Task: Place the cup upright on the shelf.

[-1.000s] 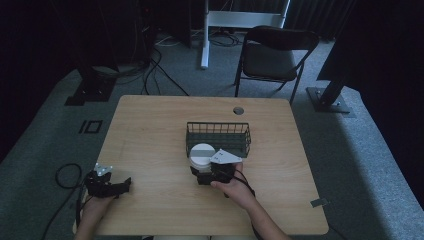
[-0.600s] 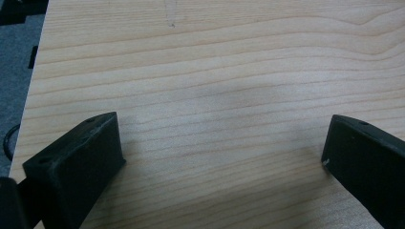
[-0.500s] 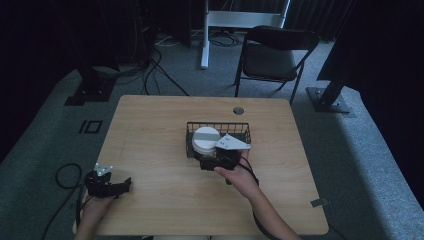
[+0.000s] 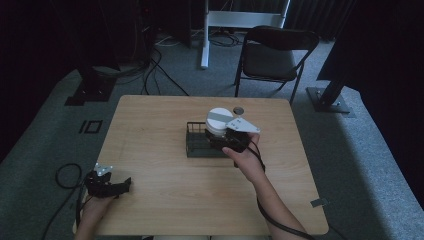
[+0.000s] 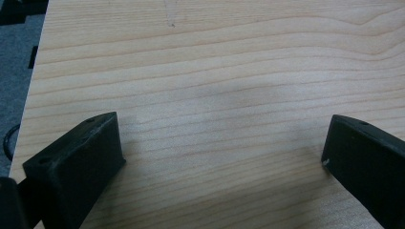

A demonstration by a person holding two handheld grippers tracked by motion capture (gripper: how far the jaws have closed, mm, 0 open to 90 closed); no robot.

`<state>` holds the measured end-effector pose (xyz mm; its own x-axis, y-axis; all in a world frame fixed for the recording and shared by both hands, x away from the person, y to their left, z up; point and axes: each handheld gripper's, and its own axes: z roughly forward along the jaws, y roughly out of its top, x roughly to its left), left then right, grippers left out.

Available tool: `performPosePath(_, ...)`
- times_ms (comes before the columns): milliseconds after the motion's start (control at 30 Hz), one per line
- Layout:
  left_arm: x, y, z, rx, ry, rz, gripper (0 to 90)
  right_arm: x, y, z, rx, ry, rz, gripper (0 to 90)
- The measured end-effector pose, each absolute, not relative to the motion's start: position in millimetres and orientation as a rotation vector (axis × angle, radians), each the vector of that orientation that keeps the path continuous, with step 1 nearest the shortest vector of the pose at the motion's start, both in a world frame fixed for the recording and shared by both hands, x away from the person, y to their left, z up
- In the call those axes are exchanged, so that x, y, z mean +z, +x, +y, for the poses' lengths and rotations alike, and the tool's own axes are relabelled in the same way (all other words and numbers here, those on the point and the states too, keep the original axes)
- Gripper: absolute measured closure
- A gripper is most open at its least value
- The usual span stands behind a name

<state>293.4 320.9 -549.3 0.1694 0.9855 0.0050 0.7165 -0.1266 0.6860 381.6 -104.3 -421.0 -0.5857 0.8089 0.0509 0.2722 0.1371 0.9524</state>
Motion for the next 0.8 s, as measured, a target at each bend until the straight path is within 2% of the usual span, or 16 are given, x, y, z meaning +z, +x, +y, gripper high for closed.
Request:
performPosePath(400, -549, 293, 321, 0.643, 1.908, 1.603, 0.3, -435, 409, -122, 1.282, 1.235, 1.807, 17.9)
performPosePath(800, -549, 293, 321, 0.643, 1.908, 1.603, 0.2, -457, 421, -126, 1.195, 1.327, 1.818, 17.9)
